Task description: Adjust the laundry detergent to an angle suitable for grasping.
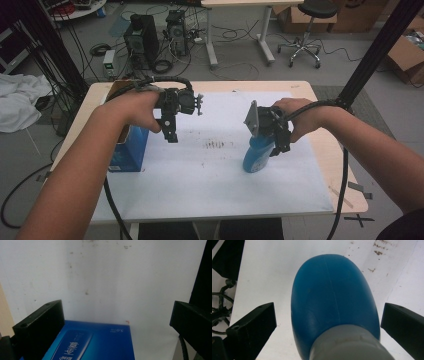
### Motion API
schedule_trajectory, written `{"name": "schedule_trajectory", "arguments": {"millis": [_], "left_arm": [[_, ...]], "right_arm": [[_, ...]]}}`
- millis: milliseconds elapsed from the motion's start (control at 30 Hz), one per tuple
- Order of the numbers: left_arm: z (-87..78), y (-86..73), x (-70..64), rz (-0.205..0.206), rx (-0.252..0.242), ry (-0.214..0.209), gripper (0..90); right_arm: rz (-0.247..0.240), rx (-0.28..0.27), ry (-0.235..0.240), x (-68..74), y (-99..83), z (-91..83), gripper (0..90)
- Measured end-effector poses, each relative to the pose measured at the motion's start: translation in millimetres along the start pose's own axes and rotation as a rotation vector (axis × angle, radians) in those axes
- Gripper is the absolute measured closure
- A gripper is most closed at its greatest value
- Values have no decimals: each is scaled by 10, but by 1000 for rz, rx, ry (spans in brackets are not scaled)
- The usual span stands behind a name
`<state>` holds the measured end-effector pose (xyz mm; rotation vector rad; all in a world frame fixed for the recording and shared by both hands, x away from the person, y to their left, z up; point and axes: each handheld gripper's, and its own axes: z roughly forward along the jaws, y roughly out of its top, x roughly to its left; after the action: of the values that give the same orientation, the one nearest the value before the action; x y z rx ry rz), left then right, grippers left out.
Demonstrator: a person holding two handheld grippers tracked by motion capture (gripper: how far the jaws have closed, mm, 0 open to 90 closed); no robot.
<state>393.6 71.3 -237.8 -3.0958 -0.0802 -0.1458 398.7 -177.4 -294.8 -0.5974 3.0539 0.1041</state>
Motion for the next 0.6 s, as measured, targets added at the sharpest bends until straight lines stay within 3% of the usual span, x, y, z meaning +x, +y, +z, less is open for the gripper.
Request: {"name": "schedule_trajectory", "arguments": {"millis": [600], "left_arm": [[44,6,14,2,4,-3,1]], "right_arm": [[-5,-14,-7,-16,-30,7,46]]}}
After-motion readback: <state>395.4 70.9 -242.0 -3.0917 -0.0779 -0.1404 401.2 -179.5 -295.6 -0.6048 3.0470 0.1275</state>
